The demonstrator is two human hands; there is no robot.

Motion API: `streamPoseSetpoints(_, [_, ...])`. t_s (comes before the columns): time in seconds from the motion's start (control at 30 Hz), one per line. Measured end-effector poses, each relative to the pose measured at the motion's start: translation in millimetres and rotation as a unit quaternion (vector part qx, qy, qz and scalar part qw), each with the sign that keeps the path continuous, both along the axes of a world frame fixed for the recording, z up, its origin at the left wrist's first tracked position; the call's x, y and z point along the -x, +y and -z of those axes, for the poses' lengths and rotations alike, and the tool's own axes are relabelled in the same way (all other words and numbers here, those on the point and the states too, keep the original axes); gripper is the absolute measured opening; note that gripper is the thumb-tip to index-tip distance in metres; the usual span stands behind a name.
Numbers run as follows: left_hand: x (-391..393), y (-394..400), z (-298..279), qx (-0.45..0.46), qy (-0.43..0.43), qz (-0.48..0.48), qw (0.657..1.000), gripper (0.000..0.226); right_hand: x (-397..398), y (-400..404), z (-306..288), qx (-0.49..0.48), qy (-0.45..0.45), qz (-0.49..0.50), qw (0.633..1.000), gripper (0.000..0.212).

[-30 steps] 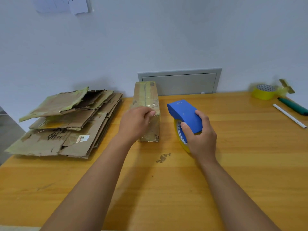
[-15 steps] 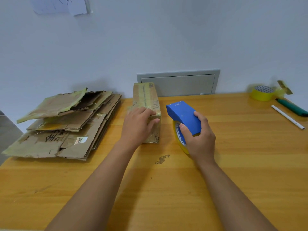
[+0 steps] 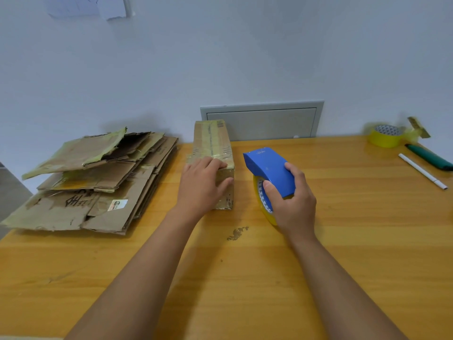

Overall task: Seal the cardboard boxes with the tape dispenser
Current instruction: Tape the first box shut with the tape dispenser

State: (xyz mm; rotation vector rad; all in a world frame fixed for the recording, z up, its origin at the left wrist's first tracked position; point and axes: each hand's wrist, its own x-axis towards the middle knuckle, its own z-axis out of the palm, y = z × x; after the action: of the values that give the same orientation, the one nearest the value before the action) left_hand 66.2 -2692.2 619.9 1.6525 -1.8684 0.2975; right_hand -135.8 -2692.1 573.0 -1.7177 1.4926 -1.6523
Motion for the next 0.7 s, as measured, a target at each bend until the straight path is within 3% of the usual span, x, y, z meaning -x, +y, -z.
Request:
streamPoseSetpoints(0.27, [2.8, 1.9, 1.0, 0.01, -0.024, -0.004, 1.0, 0.027, 0.6, 0.3, 0.5, 0.001, 0.005, -0.001, 1.0, 0.059])
streamPoseSetpoints(0.43, [-9.9, 2.1, -8.5, -0.048, -0.007, 0.026, 0.998, 0.039, 1.0, -0.1, 0.8, 0.0, 0.005, -0.004, 1.0, 0.057])
streamPoseSetpoints(0.53, [-20.0, 1.5, -17.2, -0.076, 0.016, 0.052, 0.996, 0.033, 0.7, 0.0, 0.2, -0.002, 0.005, -0.003, 1.0, 0.058])
streamPoseSetpoints(0.7, [-26.6, -0.1, -18.0, -0.072, -0.036, 0.053, 0.995, 0.031, 0.9, 0.8, 0.1, -0.002, -0.003, -0.002, 1.0, 0.058])
